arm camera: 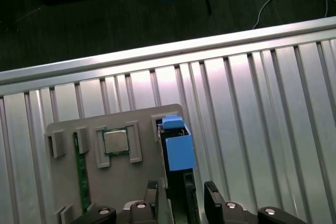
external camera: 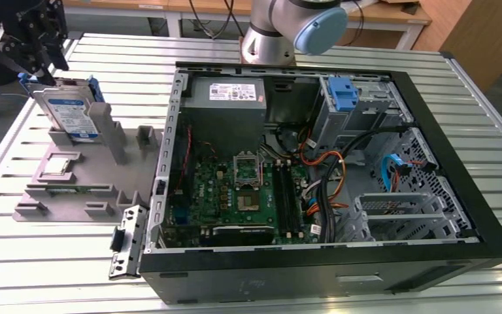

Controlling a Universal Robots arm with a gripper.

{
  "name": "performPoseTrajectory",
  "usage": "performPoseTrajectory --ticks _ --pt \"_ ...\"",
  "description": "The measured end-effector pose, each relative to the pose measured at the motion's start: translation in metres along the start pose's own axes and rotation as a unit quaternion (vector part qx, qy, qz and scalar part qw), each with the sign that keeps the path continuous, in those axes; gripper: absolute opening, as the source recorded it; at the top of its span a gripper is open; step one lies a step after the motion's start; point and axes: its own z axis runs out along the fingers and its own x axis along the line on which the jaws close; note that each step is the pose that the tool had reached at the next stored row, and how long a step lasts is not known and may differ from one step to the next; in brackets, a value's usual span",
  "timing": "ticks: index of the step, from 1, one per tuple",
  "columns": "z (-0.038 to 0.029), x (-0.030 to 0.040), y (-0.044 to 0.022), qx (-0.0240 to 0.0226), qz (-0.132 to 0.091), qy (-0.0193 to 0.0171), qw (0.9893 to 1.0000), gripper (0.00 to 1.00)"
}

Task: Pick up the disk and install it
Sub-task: 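Pick up the disk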

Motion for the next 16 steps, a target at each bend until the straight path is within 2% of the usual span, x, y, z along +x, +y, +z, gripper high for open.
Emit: performPoseTrajectory --ticks 3,10,16 --pt "0.0011 -0.0001 0.0 0.001 -0.012 0.0003 0.9999 0.47" --pt "0.0054 0.0 -0.0003 0.0073 -0.037 0.0004 0.9993 0.47" --pt "0.008 0.0001 -0.0004 0.0068 -0.073 0.0019 0.9973 0.47"
